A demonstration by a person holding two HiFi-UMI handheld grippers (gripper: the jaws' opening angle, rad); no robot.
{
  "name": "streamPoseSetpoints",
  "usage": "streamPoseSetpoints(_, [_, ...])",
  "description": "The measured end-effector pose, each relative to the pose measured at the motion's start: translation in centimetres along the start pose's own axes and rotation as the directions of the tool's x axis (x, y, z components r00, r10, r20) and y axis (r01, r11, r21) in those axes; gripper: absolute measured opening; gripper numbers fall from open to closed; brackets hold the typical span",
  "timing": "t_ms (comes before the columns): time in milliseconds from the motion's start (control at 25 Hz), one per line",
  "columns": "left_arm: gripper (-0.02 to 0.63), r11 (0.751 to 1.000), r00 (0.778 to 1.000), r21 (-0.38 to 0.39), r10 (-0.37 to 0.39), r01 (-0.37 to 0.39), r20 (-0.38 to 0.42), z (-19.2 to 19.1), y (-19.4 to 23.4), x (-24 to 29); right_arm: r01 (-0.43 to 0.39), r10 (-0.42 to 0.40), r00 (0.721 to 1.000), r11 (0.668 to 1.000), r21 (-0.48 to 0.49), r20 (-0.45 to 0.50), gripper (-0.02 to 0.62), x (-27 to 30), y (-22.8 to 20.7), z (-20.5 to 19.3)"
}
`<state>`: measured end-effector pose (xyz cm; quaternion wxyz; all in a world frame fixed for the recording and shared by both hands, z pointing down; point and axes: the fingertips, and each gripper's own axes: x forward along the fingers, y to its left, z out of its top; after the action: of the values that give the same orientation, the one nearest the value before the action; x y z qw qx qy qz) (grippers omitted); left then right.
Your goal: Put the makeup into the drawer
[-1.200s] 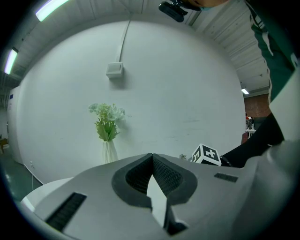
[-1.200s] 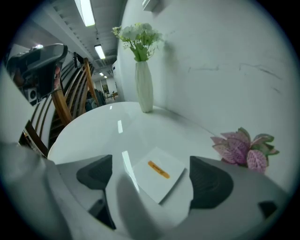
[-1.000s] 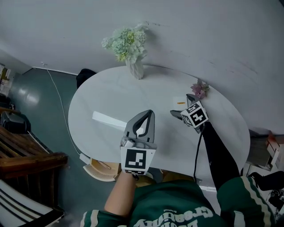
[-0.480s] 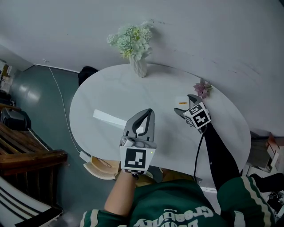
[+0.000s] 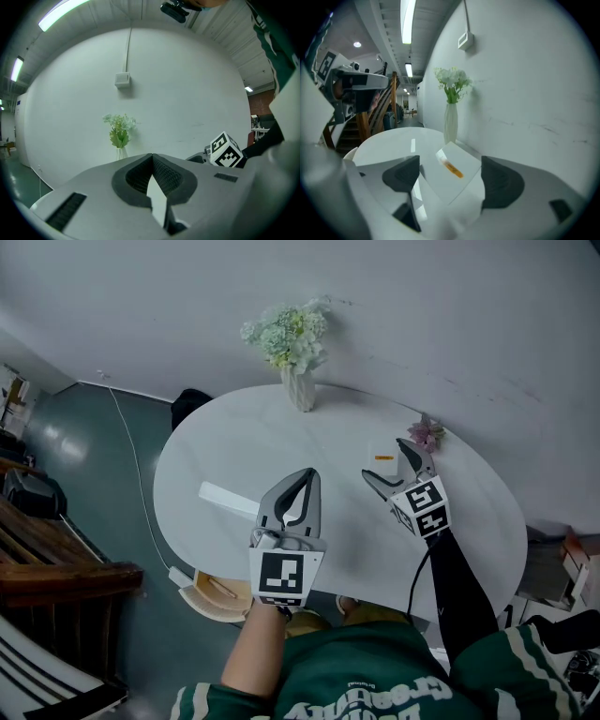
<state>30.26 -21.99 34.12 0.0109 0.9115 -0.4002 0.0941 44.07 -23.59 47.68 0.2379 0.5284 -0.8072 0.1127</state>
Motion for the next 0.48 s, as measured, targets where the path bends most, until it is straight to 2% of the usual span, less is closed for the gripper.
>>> streamPoseSetpoints(240, [0.000, 0.999, 0.999, -0.002, 0.036, -0.036, 0.039, 1.5, 1.0, -1.3, 0.032, -0.028, 0.990, 0.999, -0.029, 0.135, 0.422, -3.2, 1.7, 5.3])
streamPoseSetpoints(480, [0.000, 0.999, 0.996, 0.000, 0.053, -0.054, 0.075, 3.2, 1.6, -2.3, 0.076, -0.064, 0.963, 0.997, -0.033, 0.262, 0.422, -6.6, 3.2, 9.8])
